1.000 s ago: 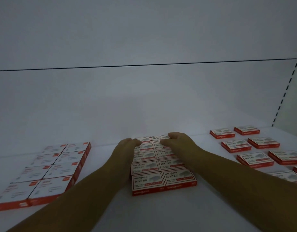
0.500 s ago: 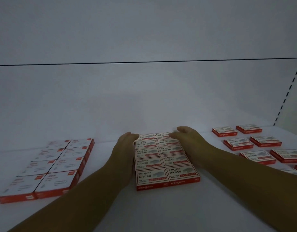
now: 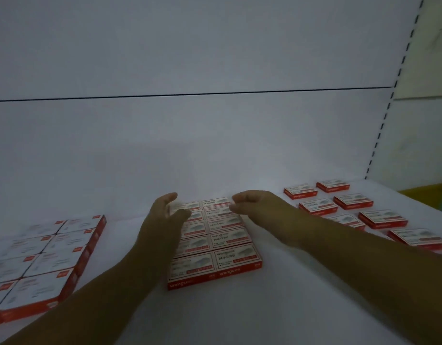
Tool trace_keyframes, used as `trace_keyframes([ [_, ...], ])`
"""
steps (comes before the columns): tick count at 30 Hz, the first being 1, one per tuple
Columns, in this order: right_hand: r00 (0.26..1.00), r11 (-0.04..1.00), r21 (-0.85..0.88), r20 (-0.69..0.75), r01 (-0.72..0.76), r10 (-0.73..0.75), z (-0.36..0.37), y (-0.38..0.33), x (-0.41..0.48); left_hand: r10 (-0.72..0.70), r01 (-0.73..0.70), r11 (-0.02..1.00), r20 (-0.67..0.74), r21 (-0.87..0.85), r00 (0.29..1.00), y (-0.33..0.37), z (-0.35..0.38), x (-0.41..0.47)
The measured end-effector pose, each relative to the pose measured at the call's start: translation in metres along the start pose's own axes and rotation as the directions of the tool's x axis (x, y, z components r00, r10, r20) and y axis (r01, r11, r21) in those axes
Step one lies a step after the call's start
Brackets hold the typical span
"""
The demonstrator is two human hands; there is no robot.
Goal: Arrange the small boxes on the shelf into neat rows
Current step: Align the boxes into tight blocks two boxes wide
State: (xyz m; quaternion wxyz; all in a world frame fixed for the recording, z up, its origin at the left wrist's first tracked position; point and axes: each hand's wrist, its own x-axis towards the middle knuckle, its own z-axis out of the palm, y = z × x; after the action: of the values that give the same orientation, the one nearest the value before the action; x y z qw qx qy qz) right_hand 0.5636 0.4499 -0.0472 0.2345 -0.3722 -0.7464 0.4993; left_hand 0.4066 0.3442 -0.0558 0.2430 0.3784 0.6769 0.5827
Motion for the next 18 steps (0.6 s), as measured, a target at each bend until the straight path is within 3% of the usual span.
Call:
trace_keyframes([
  [2,0.996,0.973,-0.217,0.012,0.085,-0.085,-0.041,0.0,-0.022,0.147,-0.153,0.985,0.076,0.083,0.986,0.013,0.004,-0.012],
  [4,0.992,0.911,-0.394,0.018,0.121,-0.124,-0.086,0.003,-0.051,0.292,-0.32,0.943,0.233,0.093,0.927,0.025,0.018,-0.027],
  [6,0.993,0.856,-0.506,0.006,0.102,-0.114,-0.127,0.012,-0.08,0.366,-0.461,0.878,0.442,0.127,0.819,0.037,0.045,-0.046],
  [9,0.999,0.741,-0.671,-0.024,0.017,-0.045,-0.178,0.032,-0.118,0.359,-0.661,0.705,0.674,0.258,0.646,0.049,0.103,-0.069],
  [11,0.999,0.671,-0.74,-0.051,-0.05,0.019,-0.203,0.05,-0.14,0.323,-0.72,0.629,0.743,0.294,0.586,0.05,0.143,-0.079],
  [14,0.993,0.622,-0.774,-0.105,-0.118,0.059,-0.226,0.079,-0.167,0.317,-0.743,0.608,0.773,0.278,0.549,0.039,0.189,-0.084],
  [18,0.982,0.663,-0.729,-0.183,-0.171,0.052,-0.234,0.109,-0.182,0.331,-0.765,0.571,0.769,0.297,0.546,0.022,0.217,-0.083],
])
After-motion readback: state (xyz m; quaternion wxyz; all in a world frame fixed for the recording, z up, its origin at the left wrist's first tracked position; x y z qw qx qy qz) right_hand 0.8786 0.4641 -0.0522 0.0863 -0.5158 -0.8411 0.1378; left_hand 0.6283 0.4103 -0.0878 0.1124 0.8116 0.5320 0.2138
